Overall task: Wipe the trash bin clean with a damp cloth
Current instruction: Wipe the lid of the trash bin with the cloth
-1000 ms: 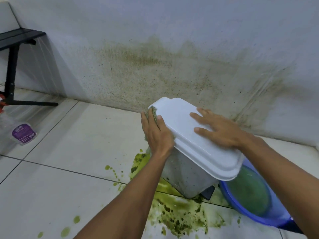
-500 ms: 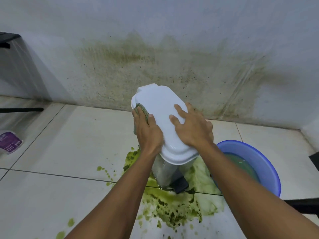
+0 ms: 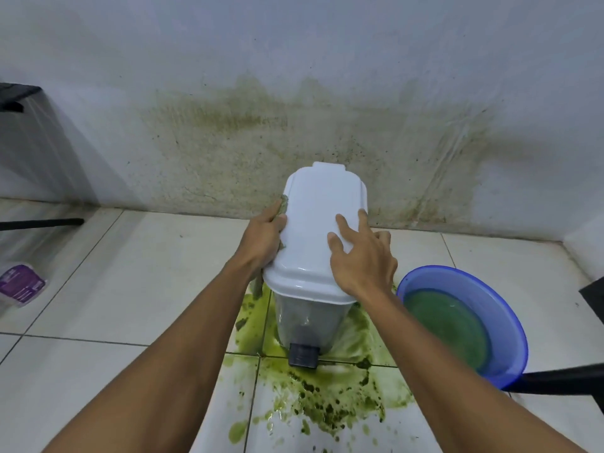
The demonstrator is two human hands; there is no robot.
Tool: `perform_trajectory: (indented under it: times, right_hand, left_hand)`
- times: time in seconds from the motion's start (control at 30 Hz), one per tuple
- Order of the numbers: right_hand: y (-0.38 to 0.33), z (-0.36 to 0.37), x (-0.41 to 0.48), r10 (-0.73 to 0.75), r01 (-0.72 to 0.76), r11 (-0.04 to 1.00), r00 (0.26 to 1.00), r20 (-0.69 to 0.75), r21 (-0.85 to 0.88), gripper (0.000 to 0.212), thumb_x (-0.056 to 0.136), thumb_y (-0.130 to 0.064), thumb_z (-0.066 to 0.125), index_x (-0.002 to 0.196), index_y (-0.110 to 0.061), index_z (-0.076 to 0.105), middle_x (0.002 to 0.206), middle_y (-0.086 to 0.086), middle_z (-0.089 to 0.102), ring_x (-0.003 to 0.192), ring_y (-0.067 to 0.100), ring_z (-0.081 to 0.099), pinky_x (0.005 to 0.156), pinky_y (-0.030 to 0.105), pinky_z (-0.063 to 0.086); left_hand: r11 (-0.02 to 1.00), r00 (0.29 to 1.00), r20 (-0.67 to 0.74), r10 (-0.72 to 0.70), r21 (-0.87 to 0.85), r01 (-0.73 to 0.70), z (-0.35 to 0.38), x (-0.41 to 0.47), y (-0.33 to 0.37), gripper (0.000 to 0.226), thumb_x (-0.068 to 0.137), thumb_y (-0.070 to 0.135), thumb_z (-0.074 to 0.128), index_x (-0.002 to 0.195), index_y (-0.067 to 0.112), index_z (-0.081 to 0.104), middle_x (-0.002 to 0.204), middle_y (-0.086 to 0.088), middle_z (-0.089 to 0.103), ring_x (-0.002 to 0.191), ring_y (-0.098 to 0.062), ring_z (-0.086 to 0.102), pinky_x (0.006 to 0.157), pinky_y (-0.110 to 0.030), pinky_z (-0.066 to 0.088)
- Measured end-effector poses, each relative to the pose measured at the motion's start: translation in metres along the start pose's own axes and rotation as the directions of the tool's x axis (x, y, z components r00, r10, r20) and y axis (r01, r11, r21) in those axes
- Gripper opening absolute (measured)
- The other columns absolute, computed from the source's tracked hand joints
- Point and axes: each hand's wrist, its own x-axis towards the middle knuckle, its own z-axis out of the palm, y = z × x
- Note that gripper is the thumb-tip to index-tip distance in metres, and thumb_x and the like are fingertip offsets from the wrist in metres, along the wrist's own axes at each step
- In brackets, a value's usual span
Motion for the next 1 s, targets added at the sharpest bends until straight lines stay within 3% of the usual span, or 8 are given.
perform_trajectory:
  times: [0.2,0.3,0.4,0.5,0.6,0.77,0.9,1.0]
  right_hand:
    - [-0.012,0.033,0.003,0.177,-0.099,0.919,0.968,-0.175,0.381,0.038,0.103,-0.025,0.045,0.134,-0.04,0.06,0.161,-0.016,0.03,0.142,0.021,0.028,0.11,0.043,0.035]
    - [-0.035,0.045,-0.008,0.228,-0.133,0.872,0.962,-0.151,0.47,0.038,0.104,-0.023,0.044,0.137,-0.036,0.059,0.164,-0.013,0.024,0.15,0.021,0.019,0.115,0.048,0.032]
    - [-0.048,0.049,-0.021,0.168,-0.147,0.88,0.986,-0.006,0.452,0.043,0.104,-0.029,0.044,0.146,-0.032,0.05,0.169,-0.006,0.007,0.155,0.024,0.003,0.123,0.05,0.019]
    - [-0.028,0.032,-0.002,-0.201,0.203,0.979,0.977,-0.076,0.011,0.051,0.094,-0.047,0.046,0.14,-0.028,0.055,0.169,0.006,0.01,0.155,0.027,-0.012,0.124,0.052,-0.008]
    - [-0.005,0.013,0.042,-0.514,0.515,0.857,0.85,0.113,0.019,0.052,0.097,-0.047,0.04,0.143,-0.029,0.054,0.167,0.003,0.022,0.156,0.022,0.0,0.126,0.049,-0.001]
    - [0.002,0.031,0.054,-0.507,0.497,0.852,0.861,0.026,0.167,0.048,0.098,-0.035,0.034,0.14,-0.031,0.057,0.158,-0.003,0.04,0.152,0.019,0.022,0.126,0.041,0.004]
    - [0.003,0.034,0.051,-0.47,0.464,0.867,0.882,-0.011,0.183,0.049,0.099,-0.034,0.03,0.138,-0.031,0.059,0.157,-0.006,0.043,0.151,0.018,0.025,0.125,0.038,0.004]
    - [-0.008,0.04,0.035,-0.402,0.407,0.906,0.913,-0.061,0.112,0.061,0.098,-0.042,0.016,0.14,-0.029,0.058,0.157,-0.003,0.043,0.151,0.02,0.025,0.125,0.038,0.004]
  left_hand:
    - [0.999,0.971,-0.237,0.026,0.047,-0.015,0.0,-0.034,-0.01,0.043,0.104,0.027,0.041,0.144,0.032,0.057,0.134,0.008,0.064,0.103,-0.014,0.065,0.094,-0.034,0.052]
    - [0.995,0.849,-0.519,0.1,0.064,-0.079,0.019,-0.07,-0.027,0.043,0.104,0.027,0.035,0.141,0.03,0.056,0.139,0.008,0.061,0.128,-0.018,0.054,0.111,-0.045,0.042]
    - [0.98,0.783,-0.593,0.189,0.065,-0.187,0.025,-0.084,-0.041,0.048,0.107,0.026,0.032,0.154,0.026,0.042,0.158,0.007,0.043,0.148,-0.013,0.032,0.123,-0.043,0.028]
    - [0.977,0.827,-0.521,0.211,0.091,-0.192,0.007,-0.076,-0.046,0.045,0.11,0.025,0.034,0.155,0.022,0.039,0.162,0.005,0.037,0.151,-0.013,0.027,0.125,-0.046,0.023]
    - [0.954,0.833,-0.464,0.3,0.158,-0.256,0.003,-0.082,-0.052,0.046,0.111,0.024,0.035,0.157,0.021,0.037,0.163,0.007,0.034,0.153,-0.012,0.022,0.126,-0.044,0.02]
    - [0.837,0.797,-0.321,0.512,0.394,-0.379,0.029,-0.1,-0.068,0.051,0.108,0.027,0.033,0.158,0.019,0.035,0.168,0.007,0.022,0.158,-0.01,0.0,0.128,-0.036,0.003]
    - [0.575,0.717,-0.01,0.697,0.606,-0.55,0.019,-0.088,-0.06,0.048,0.106,0.028,0.032,0.147,0.015,0.054,0.156,0.0,0.048,0.153,-0.019,0.027,0.128,-0.04,0.008]
    - [0.525,0.733,0.078,0.676,0.646,-0.554,-0.008,-0.062,-0.05,0.048,0.105,0.031,0.033,0.143,0.019,0.059,0.152,0.0,0.052,0.148,-0.02,0.035,0.124,-0.042,0.018]
